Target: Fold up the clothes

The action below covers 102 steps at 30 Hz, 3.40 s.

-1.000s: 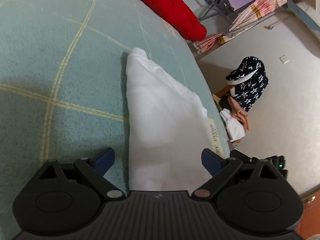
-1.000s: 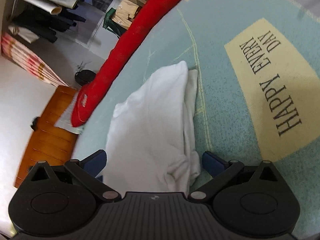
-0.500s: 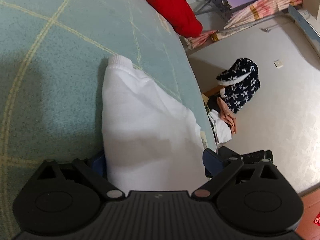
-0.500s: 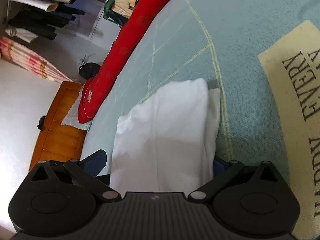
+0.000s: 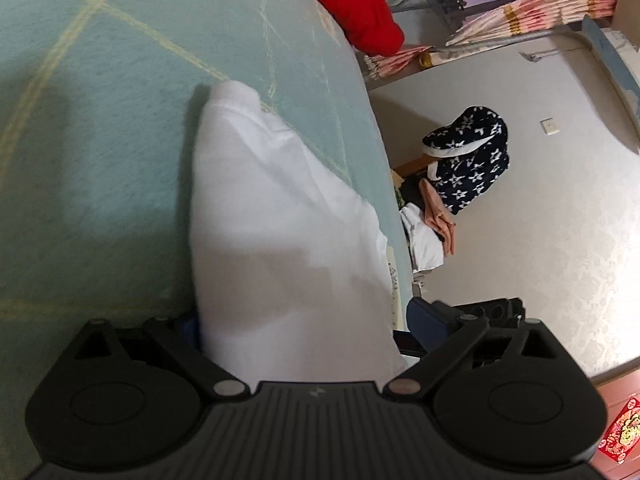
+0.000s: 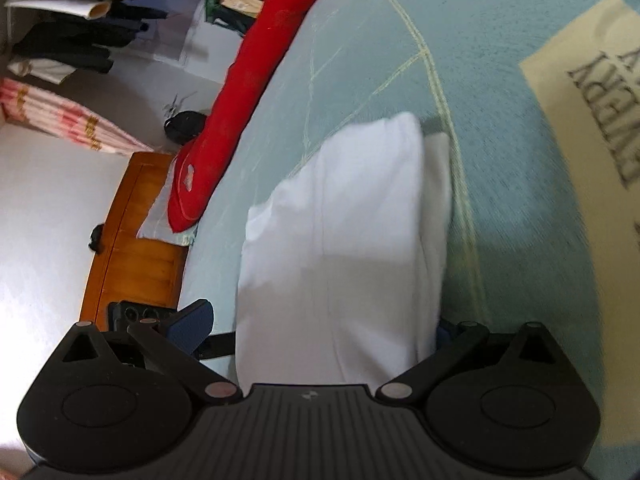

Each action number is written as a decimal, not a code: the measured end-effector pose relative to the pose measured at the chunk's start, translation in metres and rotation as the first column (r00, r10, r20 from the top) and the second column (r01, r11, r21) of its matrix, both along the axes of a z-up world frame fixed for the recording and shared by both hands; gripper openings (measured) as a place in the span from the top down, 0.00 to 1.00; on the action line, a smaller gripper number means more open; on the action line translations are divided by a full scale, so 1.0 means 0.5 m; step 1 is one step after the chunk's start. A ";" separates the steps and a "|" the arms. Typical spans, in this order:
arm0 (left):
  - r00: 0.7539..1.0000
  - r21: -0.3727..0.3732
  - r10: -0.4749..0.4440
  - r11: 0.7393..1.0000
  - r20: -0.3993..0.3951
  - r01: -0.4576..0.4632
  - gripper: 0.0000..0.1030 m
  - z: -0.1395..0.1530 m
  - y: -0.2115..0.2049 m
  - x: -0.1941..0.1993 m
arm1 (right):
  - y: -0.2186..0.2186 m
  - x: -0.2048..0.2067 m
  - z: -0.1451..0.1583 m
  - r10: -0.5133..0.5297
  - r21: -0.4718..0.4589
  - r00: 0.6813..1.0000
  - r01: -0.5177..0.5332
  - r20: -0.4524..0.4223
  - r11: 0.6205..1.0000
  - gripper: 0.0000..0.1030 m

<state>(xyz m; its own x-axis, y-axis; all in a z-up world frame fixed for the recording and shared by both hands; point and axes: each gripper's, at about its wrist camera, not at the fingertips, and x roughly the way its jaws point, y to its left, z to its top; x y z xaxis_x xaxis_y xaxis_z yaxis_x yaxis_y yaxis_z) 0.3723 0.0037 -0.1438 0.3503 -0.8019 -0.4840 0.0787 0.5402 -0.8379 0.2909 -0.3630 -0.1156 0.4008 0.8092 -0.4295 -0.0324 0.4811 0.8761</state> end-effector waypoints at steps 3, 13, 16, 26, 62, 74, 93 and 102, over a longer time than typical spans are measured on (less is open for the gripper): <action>0.999 0.000 -0.036 0.999 0.027 0.036 0.06 0.005 0.001 -0.026 | 0.004 -0.014 0.005 0.010 -0.005 1.000 -0.010 0.011 1.000 0.00; 0.999 0.035 -0.039 0.999 0.020 0.038 0.05 0.002 -0.022 -0.005 | 0.014 -0.016 -0.005 0.050 0.040 0.998 -0.051 0.038 0.998 0.00; 0.999 0.040 -0.045 0.998 0.024 0.044 0.06 0.017 -0.021 -0.009 | 0.024 -0.018 0.007 0.050 0.019 0.998 -0.050 0.043 0.999 0.00; 0.994 0.025 -0.056 0.998 0.098 0.054 0.07 0.069 -0.016 -0.032 | 0.052 -0.041 0.072 0.081 -0.043 0.988 -0.076 0.133 0.996 0.00; 0.967 0.052 0.156 0.984 0.201 -0.170 0.07 0.195 0.347 -0.157 | 0.419 -0.041 0.202 0.331 -0.128 0.908 -0.308 0.255 0.943 0.00; 0.938 0.108 0.270 0.949 0.216 -0.298 0.07 0.229 0.553 -0.179 | 0.666 0.002 0.231 0.443 -0.125 0.853 -0.425 0.275 0.897 0.00; 0.843 0.275 0.490 0.798 0.221 -0.536 0.08 0.239 0.913 -0.168 | 1.114 0.102 0.192 0.567 -0.197 0.740 -0.534 0.362 0.822 0.00; 0.790 0.341 0.586 0.716 0.183 -0.610 0.08 0.164 1.035 -0.180 | 1.249 0.083 0.138 0.604 -0.256 0.700 -0.548 0.382 0.797 0.00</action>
